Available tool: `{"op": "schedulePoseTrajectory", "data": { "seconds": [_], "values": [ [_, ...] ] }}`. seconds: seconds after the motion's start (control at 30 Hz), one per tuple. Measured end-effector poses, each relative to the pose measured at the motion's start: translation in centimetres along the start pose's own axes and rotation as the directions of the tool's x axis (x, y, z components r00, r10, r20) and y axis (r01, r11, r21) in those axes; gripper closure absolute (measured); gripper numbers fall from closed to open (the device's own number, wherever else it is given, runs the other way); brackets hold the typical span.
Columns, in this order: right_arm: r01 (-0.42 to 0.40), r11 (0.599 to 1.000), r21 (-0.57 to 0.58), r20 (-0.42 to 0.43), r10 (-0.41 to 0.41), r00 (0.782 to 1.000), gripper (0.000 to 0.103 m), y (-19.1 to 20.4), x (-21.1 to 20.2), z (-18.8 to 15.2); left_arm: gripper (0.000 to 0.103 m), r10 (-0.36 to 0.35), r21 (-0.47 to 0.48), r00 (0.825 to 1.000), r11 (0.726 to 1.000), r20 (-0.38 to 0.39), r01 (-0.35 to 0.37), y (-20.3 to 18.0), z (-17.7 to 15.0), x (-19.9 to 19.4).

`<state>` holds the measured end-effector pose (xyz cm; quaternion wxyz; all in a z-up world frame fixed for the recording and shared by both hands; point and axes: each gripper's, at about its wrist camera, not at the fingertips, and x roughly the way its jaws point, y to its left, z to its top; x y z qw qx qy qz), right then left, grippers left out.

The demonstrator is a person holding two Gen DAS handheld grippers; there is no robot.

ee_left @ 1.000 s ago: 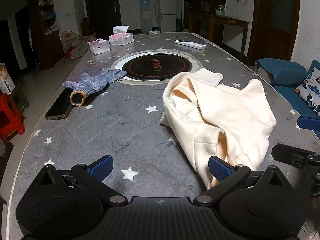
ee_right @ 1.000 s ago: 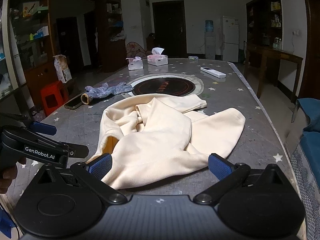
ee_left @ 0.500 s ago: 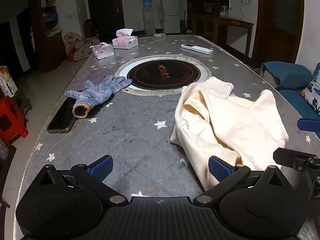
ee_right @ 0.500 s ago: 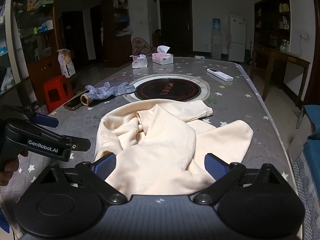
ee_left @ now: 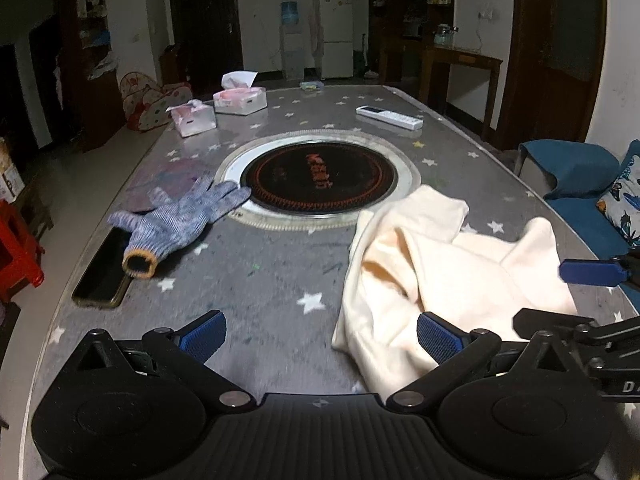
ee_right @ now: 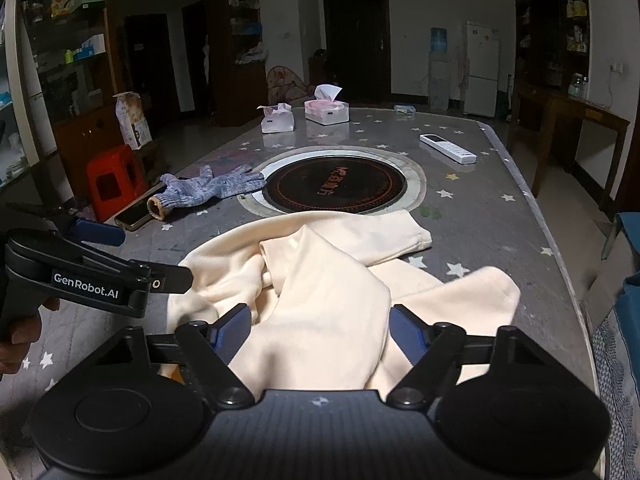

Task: Fold clothes
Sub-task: 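Move both grippers toward the crumpled cream sweatshirt, then grasp a sweatshirt edge with the right gripper while the left gripper grasps another edge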

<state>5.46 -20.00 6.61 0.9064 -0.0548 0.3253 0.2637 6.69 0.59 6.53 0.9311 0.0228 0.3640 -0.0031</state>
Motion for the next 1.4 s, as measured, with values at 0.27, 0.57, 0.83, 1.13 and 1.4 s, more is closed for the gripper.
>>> {"op": "schedulePoseTrajectory", "data": {
  "seconds": [0.27,0.57,0.83,1.13,1.4],
  "values": [
    [-0.022,1.0,-0.003,-0.033,0.022,0.999,0.045,-1.1,3.0,2.0,0.011,-0.04,0.026,0.999,0.999,-0.014,0.041,0.3,1.7,2.9],
    [-0.07,0.998,-0.008,-0.053,0.07,0.996,0.054,-1.5,7.2,4.3,0.045,-0.138,0.024,0.988,0.99,-0.067,0.14,0.9,2.2,5.6],
    [-0.082,0.996,-0.046,-0.085,0.078,0.993,0.067,-0.6,10.9,5.6,0.066,-0.18,0.036,0.979,0.982,-0.092,0.184,1.2,2.0,6.7],
    [-0.041,0.996,-0.081,-0.093,0.034,0.995,0.096,-0.9,11.8,5.2,0.064,-0.184,0.046,0.979,0.981,-0.088,0.189,1.2,2.4,7.1],
    [0.035,0.996,-0.088,-0.013,-0.036,0.999,0.097,-2.3,7.5,4.8,0.059,-0.205,0.047,0.977,0.977,-0.065,0.208,0.1,3.3,7.7]
  ]
}}
